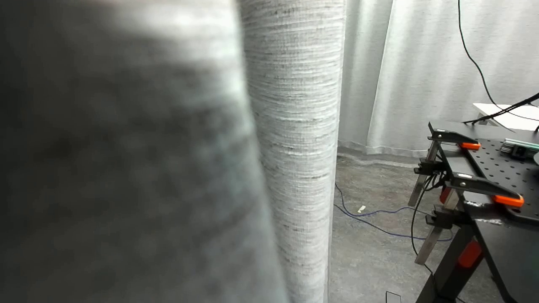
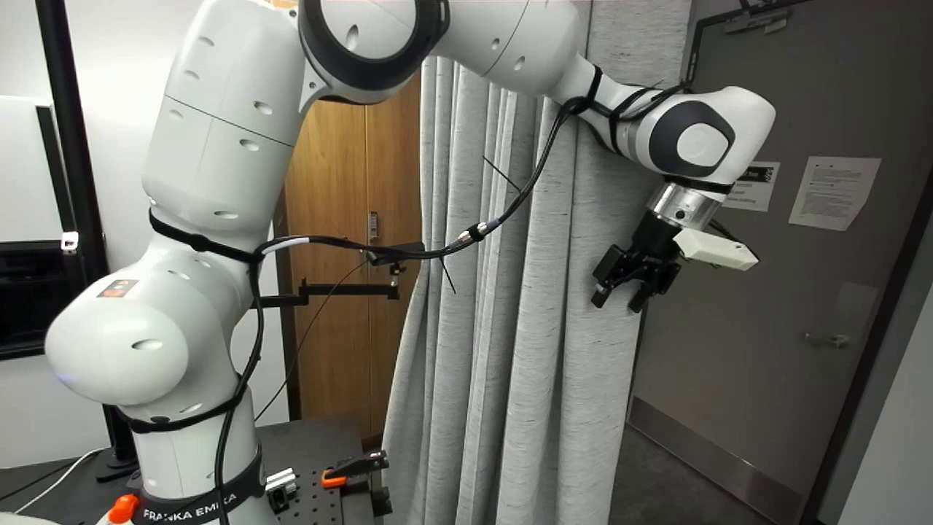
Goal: Slide the curtain to the right
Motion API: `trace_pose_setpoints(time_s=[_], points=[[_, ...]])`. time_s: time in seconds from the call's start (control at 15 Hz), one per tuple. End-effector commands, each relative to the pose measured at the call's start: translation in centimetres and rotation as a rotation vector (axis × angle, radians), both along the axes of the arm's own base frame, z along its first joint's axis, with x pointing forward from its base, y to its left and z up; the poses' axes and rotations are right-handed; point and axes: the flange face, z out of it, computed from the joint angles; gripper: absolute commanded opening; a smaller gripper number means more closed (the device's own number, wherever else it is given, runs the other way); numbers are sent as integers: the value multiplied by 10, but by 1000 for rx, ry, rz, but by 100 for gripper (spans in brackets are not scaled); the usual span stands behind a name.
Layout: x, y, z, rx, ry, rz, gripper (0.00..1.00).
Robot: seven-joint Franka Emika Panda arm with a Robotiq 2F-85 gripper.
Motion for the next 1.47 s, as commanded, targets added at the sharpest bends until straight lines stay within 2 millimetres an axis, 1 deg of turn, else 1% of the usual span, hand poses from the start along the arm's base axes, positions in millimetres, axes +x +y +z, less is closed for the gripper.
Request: trace_pose_setpoints(time_s=[0.0,0.07,0.2,0.33,0.53,0.73,0.87,1.07,1.2,1.27,1.4], points=[[-15,-2,16,85,-170,-1,95],[-20,-1,17,108,-211,18,99],[-31,1,14,131,-283,73,100],[-45,3,8,154,-313,134,100],[-62,3,-1,181,-331,210,100],[-71,-4,-5,187,-330,244,100],[-69,-13,2,194,-372,207,100],[-69,-27,10,219,-392,151,99],[-65,-38,17,217,-437,108,99],[-59,-43,22,212,-466,86,98],[-45,-52,33,205,-519,39,98]])
